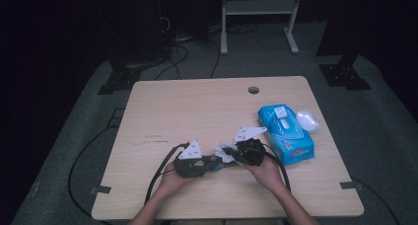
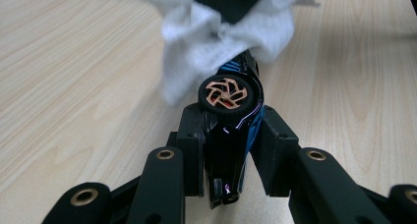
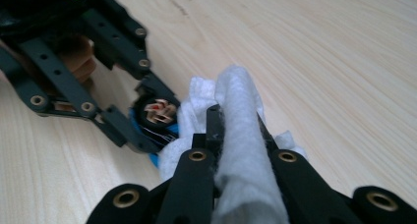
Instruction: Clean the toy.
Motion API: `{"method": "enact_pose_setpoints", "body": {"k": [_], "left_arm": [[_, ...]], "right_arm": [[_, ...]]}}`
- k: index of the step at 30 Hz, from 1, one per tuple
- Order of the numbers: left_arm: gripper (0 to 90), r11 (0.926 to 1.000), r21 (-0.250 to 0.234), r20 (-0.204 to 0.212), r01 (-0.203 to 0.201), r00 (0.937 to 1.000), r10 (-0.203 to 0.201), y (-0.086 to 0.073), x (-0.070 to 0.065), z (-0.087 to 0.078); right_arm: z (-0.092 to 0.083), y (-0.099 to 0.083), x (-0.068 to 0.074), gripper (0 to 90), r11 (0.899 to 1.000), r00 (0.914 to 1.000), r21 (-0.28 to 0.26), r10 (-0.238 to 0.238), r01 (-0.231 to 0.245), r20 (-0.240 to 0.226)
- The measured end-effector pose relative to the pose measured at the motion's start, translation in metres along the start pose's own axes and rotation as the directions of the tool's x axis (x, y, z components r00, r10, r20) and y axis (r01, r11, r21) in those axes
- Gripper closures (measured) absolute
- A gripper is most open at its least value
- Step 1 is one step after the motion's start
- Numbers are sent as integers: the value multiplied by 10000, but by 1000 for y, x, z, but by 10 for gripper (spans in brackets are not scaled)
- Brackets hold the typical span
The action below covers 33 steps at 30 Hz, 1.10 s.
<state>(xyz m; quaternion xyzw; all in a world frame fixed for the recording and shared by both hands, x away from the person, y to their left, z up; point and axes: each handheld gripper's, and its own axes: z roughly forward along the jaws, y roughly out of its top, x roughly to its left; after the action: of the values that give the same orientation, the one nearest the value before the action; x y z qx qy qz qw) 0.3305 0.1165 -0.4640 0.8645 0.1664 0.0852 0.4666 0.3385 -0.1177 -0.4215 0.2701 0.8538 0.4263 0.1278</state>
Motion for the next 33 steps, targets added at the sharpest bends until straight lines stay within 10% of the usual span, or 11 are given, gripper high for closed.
{"method": "enact_pose_setpoints", "body": {"k": [9,20,33], "left_arm": [[676,10000,-12,-13,64,10000,-64,0,0,0],[676,10000,-6,-28,69,10000,-69,0,0,0],[676,9999,-44,9,118,9999,-118,0,0,1]], "right_arm": [[13,10,23,843,9996,9940,-284,-62,31,-1096],[-13,-6,-11,843,9997,9989,218,-113,103,459],[-5,-4,2,841,9999,9999,-105,-109,111,111]]}}
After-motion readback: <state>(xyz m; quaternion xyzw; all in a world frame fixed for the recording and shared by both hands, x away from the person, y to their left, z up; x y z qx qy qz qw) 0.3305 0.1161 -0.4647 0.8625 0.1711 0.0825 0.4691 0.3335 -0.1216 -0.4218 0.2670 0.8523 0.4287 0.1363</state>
